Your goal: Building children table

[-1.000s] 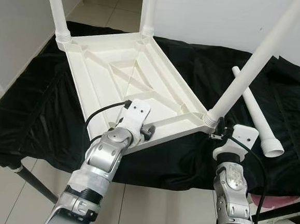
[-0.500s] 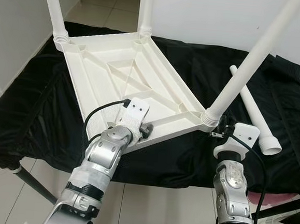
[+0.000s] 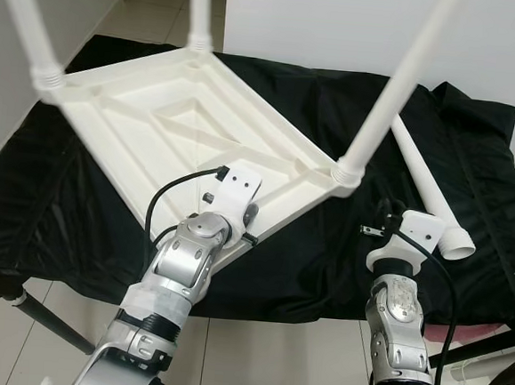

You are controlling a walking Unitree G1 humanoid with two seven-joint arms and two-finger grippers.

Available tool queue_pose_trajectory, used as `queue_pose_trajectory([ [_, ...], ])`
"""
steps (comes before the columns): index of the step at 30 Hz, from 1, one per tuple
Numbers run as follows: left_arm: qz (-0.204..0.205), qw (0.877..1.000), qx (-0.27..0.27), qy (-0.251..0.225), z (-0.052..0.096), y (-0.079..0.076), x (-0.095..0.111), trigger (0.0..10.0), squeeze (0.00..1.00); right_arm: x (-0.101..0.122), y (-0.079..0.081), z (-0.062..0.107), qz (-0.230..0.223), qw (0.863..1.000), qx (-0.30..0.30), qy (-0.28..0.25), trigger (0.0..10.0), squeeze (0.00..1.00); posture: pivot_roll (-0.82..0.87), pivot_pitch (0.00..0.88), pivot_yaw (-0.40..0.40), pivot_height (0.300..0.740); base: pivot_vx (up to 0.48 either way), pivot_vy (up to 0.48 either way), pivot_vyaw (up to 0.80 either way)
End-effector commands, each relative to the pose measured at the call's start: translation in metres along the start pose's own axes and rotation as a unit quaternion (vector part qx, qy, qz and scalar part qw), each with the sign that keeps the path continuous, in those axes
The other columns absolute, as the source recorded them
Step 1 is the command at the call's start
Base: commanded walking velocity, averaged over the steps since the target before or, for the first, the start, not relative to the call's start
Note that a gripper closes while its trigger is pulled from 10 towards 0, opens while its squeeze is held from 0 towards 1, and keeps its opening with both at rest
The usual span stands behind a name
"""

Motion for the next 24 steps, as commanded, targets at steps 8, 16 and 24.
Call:
queue_pose_trajectory([
  [8, -0.039, 0.997, -0.017, -0.064, 0.006, -0.013, 0.014, 10.0, 0.0, -0.005, -0.002, 0.002, 0.002, 1.0, -0.008, 0.006, 10.0, 0.0, 0.01, 0.125, -0.03, 0.74, 0.0, 0.0, 0.0],
  [16, -0.06, 0.989, -0.08, -0.11, 0.016, -0.032, 0.023, 10.0, 1.0, -0.006, -0.002, 0.002, 0.002, 1.0, -0.012, 0.008, 10.0, 0.0, 0.01, 0.124, -0.024, 0.74, 0.0, 0.0, 0.0],
  [24, -0.107, 0.972, -0.13, -0.162, 0.035, -0.046, 0.024, 10.0, 0.0, -0.007, -0.002, 0.002, 0.003, 1.0, -0.012, 0.009, 10.0, 0.0, 0.01, 0.124, -0.021, 0.74, 0.0, 0.0, 0.0],
])
Point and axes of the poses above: a point about 5 cm out from each wrist's last joint towards the gripper, its own z axis pointing back from the gripper into the wrist, its own x axis along the axis of the wrist's last joint, y = z × x, the point moved 2 cm from there along -z, pointing out of the wrist towards the gripper, and after that the axes turned 2 degrees about -z, right-handed, at the moved point
